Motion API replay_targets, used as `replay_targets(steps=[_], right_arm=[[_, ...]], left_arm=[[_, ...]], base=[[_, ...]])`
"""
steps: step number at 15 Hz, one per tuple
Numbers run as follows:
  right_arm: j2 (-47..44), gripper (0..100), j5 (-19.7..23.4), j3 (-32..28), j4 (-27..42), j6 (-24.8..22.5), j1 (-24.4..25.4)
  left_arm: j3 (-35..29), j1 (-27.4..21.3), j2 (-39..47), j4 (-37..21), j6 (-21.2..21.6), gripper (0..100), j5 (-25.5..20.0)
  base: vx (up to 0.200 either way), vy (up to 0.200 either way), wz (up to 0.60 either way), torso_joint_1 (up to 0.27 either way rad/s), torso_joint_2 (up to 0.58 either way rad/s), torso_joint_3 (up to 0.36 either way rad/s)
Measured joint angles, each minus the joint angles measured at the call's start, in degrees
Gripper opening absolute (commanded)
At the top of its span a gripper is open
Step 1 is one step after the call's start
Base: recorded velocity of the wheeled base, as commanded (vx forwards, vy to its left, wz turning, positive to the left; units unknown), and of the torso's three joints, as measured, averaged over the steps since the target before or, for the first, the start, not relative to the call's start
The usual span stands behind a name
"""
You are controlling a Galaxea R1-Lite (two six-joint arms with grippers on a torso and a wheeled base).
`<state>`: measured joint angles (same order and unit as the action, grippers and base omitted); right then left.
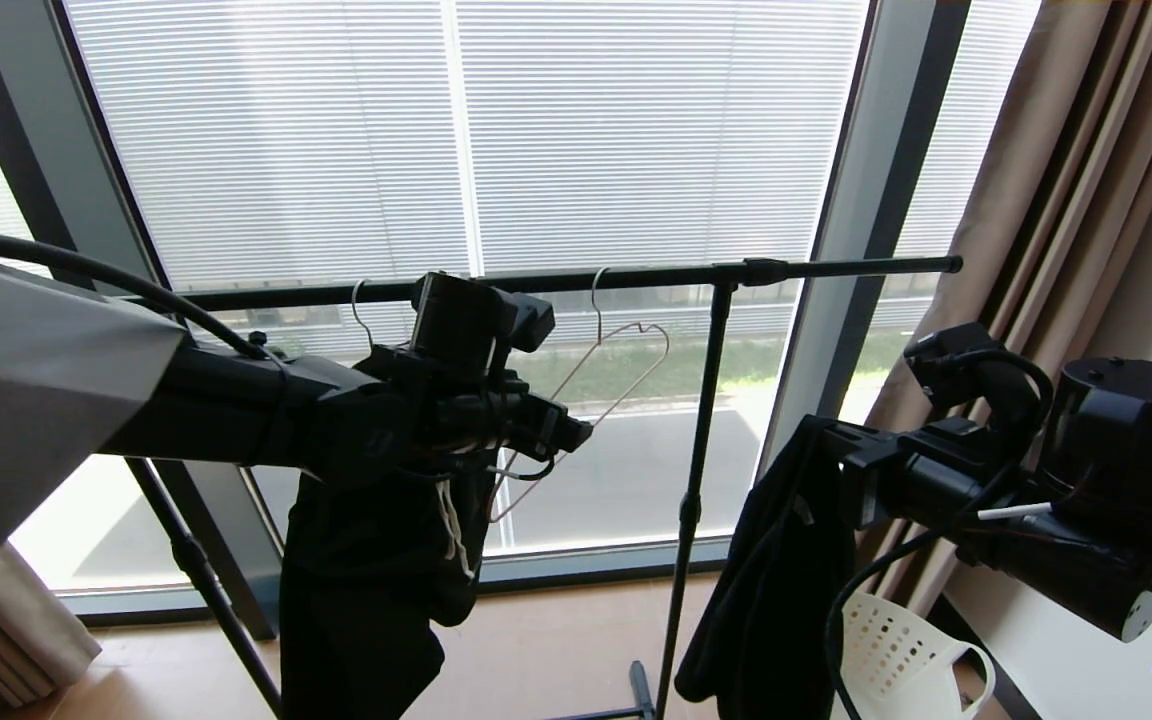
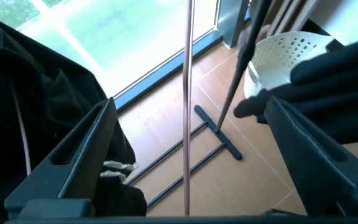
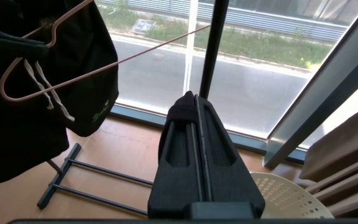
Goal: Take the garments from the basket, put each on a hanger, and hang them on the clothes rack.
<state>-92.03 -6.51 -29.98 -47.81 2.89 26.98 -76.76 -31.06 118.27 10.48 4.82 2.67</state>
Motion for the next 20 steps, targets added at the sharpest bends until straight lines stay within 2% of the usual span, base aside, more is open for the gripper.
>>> replay_targets(steps=[4, 9, 10, 20], right_arm=[[-0.1, 0, 0.0, 0.0, 0.0, 0.1, 0.1], [-0.4, 0, 0.0, 0.1, 0.0, -0.2, 0.1], [-0.5, 0, 0.0, 0.1, 0.0, -0.2, 0.1], [-0.9, 0, 0.0, 0.2, 0.0, -0.2, 0.3]], left_arm=[[-4.0, 1.0, 4.8, 1.0, 0.0, 100, 0.0], [-5.5, 1.3, 6.9, 1.2, 0.0, 100, 0.0], [-5.6, 1.3, 7.2, 1.2, 0.0, 0, 0.0], [-5.4, 2.0, 7.4, 1.1, -0.3, 0, 0.0]], base=[[0.0, 0.0, 0.0, 0.0, 0.0, 0.0], [0.0, 0.0, 0.0, 0.0, 0.0, 0.0], [0.0, 0.0, 0.0, 0.0, 0.0, 0.0], [0.0, 0.0, 0.0, 0.0, 0.0, 0.0]])
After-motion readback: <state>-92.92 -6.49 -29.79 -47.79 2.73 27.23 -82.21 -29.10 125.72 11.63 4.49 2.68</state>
